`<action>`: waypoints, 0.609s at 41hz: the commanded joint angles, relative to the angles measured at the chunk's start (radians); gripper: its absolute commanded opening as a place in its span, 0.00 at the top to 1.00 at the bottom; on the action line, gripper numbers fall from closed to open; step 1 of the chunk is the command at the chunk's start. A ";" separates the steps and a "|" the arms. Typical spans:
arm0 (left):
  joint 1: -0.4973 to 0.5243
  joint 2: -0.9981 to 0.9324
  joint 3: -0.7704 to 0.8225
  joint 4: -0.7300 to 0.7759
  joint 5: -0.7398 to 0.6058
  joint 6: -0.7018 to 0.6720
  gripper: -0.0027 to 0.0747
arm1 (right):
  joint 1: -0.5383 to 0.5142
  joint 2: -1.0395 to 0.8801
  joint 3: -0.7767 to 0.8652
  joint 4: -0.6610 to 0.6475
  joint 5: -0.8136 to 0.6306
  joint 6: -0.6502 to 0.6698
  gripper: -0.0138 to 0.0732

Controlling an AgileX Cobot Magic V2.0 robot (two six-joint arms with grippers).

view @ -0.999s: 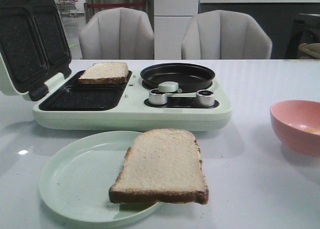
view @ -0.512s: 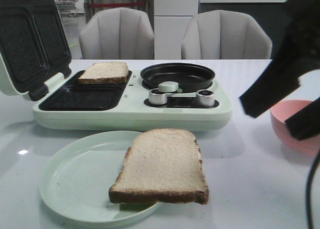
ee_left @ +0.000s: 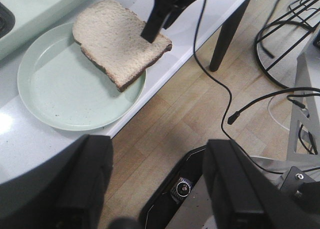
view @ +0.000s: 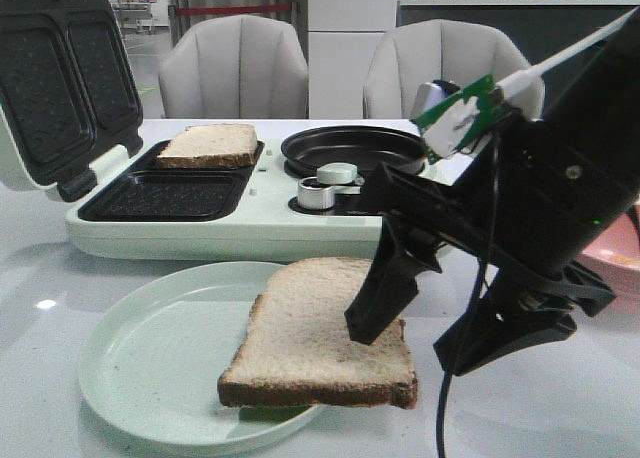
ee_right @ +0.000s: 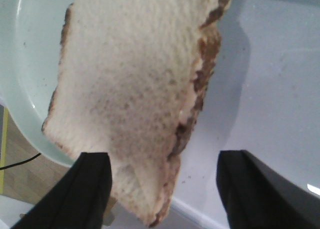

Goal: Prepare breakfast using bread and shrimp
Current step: 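Reach the right gripper to the remaining bread slice and grasp it, then carry the bread slice with the right gripper onto the other plate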

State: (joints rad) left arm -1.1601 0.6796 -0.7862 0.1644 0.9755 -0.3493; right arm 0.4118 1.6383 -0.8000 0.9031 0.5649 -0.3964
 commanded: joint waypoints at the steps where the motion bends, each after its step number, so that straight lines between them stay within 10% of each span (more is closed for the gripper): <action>1: -0.006 -0.001 -0.026 0.009 -0.055 0.001 0.38 | -0.001 0.014 -0.067 0.034 0.025 -0.017 0.21; 25: -0.006 -0.001 -0.026 0.009 -0.055 0.001 0.38 | -0.001 0.026 -0.127 0.013 0.123 -0.059 0.74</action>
State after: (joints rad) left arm -1.1601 0.6796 -0.7862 0.1644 0.9776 -0.3493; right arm 0.4118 1.7322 -0.9050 0.9168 0.6458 -0.4368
